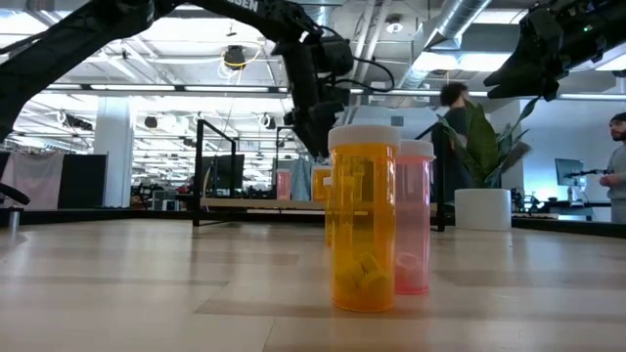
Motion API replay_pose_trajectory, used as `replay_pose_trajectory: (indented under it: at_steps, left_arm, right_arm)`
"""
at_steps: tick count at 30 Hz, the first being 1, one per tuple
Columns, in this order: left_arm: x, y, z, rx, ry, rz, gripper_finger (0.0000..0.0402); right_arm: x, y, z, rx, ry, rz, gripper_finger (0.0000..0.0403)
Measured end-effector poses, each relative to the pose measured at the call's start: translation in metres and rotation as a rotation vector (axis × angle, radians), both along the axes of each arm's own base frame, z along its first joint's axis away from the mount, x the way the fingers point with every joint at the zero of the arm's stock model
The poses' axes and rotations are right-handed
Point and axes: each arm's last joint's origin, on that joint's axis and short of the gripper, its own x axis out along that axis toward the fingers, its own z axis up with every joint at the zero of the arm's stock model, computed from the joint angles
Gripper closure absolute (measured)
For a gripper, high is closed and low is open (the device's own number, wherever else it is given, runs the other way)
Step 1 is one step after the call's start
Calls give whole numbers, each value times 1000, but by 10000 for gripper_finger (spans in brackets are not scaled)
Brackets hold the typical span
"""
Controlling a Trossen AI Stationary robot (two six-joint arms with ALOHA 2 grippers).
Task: Pick and place medicine bottles onto shelf by color
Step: Put the left yellow pill bottle on the shelf aligned with the other yellow pill bottle
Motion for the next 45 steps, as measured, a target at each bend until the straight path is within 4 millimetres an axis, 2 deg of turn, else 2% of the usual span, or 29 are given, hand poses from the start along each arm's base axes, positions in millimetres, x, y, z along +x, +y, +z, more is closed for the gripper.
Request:
replay_pose_trajectory:
  at_steps: [5, 11, 16, 21, 24, 27, 34, 38, 41, 45]
  left_arm:
    - [-5, -7, 24, -2, 25, -31, 165]
    - [-19, -36, 52, -74, 59, -84, 170]
    - [-31, -75, 84, -32, 48, -85, 182]
    - [-44, -131, 105, 68, 85, 6, 184]
    - [-53, -166, 105, 139, 85, 42, 184]
    - [-68, -195, 101, 102, 62, 99, 184]
    - [-85, -260, 64, -57, 99, 275, 184]
    - [-89, -285, 46, -138, 122, 368, 184]
    - [-81, -298, 41, -223, 9, 457, 184]
    - [-71, -315, 44, -316, -165, 546, 184]
  right_arm:
    - [0, 0, 0, 0, 0, 0, 177]
    - [0, 0, 0, 0, 0, 0, 177]
    - [0, 0, 0, 0, 0, 0, 177]
    - [0, 0, 0, 0, 0, 0, 177]
    - [0, 0, 0, 0, 0, 0, 177]
    - [0, 0, 0, 0, 0, 0, 177]
    - [0, 0, 0, 0, 0, 0, 177]
    - [0, 0, 0, 0, 0, 0, 177]
    - [0, 0, 0, 0, 0, 0, 177]
    - [0, 0, 0, 0, 0, 0, 177]
